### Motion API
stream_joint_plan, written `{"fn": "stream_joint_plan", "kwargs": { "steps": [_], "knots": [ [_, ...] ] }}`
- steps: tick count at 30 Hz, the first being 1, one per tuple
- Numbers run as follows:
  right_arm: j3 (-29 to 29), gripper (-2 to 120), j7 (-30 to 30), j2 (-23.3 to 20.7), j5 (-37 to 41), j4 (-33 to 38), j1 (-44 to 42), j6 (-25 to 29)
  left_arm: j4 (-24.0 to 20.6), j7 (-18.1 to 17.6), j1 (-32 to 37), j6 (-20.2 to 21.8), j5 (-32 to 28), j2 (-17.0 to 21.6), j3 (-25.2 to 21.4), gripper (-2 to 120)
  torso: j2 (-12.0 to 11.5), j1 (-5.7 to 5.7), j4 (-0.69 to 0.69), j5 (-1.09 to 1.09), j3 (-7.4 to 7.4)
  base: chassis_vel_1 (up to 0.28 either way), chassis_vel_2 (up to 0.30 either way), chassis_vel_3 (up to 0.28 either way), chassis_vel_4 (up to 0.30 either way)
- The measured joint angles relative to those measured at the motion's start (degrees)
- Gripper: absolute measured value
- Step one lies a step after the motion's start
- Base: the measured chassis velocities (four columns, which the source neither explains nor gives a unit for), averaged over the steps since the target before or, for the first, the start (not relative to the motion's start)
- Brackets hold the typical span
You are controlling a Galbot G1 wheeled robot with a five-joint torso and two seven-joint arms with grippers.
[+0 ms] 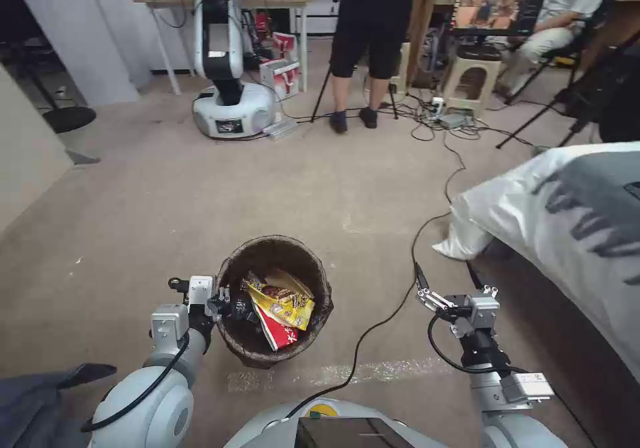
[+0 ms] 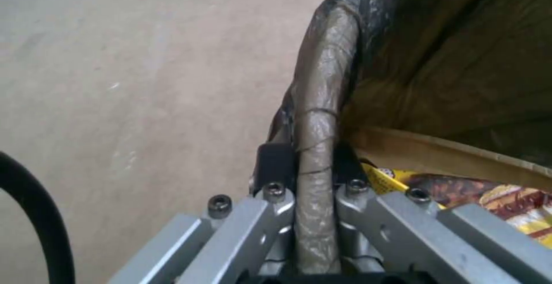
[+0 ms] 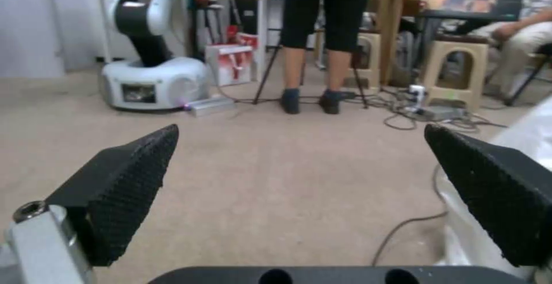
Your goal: Pick up the trash bin, then pick up the garbage from the floor and place it into the trash bin.
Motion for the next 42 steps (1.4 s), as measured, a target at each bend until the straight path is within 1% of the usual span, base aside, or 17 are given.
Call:
{"fn": "stream_joint_plan", "kwargs": {
  "steps": [16,21,23,27,30,32,34,41,42],
  "knots": [
    [0.04,100,0.01,-0.08,0.18,0.15,-0.09,0.04,0.0,0.1,0.17,-0.38,0.07,-0.17,0.18,2,0.0,0.0,0.02,0.0,0.0,0.092,0.081,0.081,0.078],
    [-0.01,100,0.01,-0.1,0.2,0.26,-0.07,0.01,0.0,0.13,0.22,-0.41,0.07,-0.02,0.19,2,0.0,0.0,-0.03,0.0,0.0,0.0,0.0,0.0,0.0],
    [-0.1,100,0.0,-0.09,0.2,0.34,0.02,-0.04,0.0,0.12,0.22,-0.33,0.06,0.25,0.17,2,0.0,0.0,-0.01,0.0,0.0,0.0,0.0,0.0,0.0],
    [-0.16,100,0.0,-0.1,0.2,0.43,0.08,-0.16,0.0,0.12,0.16,0.11,-0.28,0.65,0.16,2,0.0,0.0,0.0,0.0,0.0,0.0,0.0,0.0,0.0],
    [-0.21,100,0.0,-0.12,0.16,0.48,0.11,-0.24,0.0,-0.07,-0.08,0.9,-1.45,1.56,0.16,2,0.0,0.0,0.0,0.0,0.0,0.0,0.0,0.0,0.0],
    [-0.28,100,0.0,-0.14,0.14,0.49,0.12,-0.29,0.0,-1.38,-0.46,1.11,-4.3,2.86,0.16,2,0.0,0.0,0.0,0.0,0.0,0.0,0.0,0.0,0.0],
    [-0.38,100,0.0,-0.24,0.14,0.49,0.17,-0.41,0.0,-1.98,-0.54,1.11,-5.4,3.44,0.16,2,0.0,0.0,-0.01,-0.01,0.0,0.0,0.0,0.0,0.0],
    [-1.49,100,0.73,-1.74,0.53,0.12,1.7,-1.62,0.0,-3.72,-0.49,1.16,-8.14,4.96,0.09,2,0.0,0.0,0.01,-0.01,0.0,0.0,0.0,0.0,0.0],
    [-1.92,100,1.03,-2.25,0.91,-0.05,2.29,-2.07,0.0,-4.77,-0.58,1.16,-9.93,5.31,0.3,2,0.0,0.0,0.01,0.0,0.0,0.0,0.0,0.0,0.0]
  ]
}}
